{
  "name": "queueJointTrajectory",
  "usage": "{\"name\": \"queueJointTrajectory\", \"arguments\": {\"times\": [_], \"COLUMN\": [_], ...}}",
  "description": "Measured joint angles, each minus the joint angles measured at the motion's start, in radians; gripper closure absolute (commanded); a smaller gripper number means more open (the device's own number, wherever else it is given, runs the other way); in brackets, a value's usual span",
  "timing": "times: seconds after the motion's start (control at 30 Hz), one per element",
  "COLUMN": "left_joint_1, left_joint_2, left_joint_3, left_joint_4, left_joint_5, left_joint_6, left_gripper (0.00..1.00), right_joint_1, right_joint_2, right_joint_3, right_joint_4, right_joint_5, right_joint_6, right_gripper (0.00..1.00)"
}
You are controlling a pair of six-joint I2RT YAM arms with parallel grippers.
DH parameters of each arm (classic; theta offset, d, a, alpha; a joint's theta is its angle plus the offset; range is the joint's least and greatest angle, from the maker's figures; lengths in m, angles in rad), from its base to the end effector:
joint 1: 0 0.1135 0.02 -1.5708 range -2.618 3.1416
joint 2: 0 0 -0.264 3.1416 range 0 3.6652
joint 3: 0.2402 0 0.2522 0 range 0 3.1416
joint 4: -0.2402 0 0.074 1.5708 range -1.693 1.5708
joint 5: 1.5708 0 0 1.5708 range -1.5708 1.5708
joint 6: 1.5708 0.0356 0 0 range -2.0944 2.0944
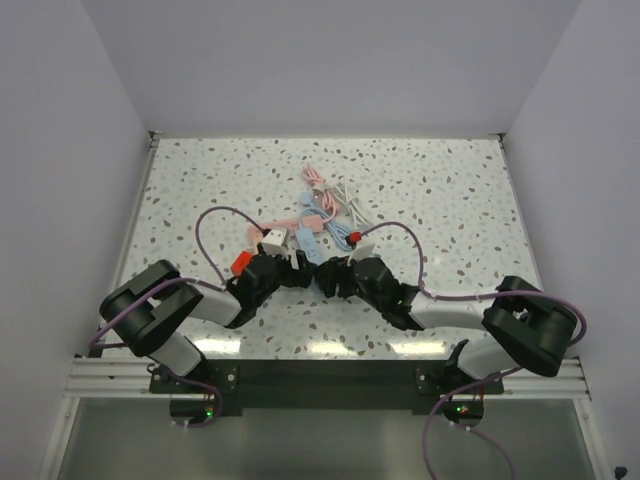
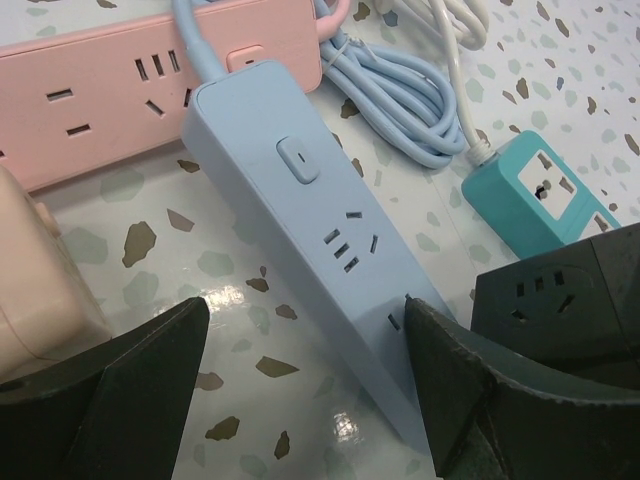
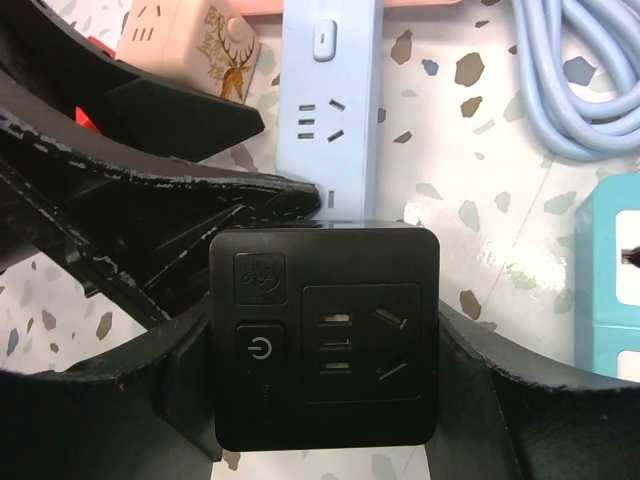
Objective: Insert the plug
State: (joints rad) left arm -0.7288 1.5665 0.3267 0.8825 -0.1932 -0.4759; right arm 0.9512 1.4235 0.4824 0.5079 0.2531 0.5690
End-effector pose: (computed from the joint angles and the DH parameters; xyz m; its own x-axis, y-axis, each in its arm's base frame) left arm 0.1965 -0.1662 0.1272 -0.4699 -0.1832 -0.8635 0.3422 0.8639 -0.3695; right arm 0.1655 0.2166 0.1665 -0.5589 0.1147 -0.8213 -0.4215 0.8136 0.4005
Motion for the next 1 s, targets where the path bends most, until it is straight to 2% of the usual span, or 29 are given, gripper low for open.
{"name": "queueJointTrajectory", "arguments": {"times": [0.77,1.0], "left_joint_1": [0.000,0.000], "left_joint_2": [-0.026,-0.028], "left_joint_3": [-0.021,-0.026], "left_joint_4": [-0.006,-0.010], "left_joint_5": [-0.001,-0.001], "left_joint_6": [0.000,0.001], "left_gripper": [0.17,0.18], "right_joint_1": [0.032,0.037], "right_joint_2": [0.003,0.032], "right_joint_3": [0.000,0.000], "right_joint_4": [0.001,0.047], "right_joint_5": [0.050,0.058], "right_joint_6": [0.008,0.018], "right_gripper": [1.00,1.00]}}
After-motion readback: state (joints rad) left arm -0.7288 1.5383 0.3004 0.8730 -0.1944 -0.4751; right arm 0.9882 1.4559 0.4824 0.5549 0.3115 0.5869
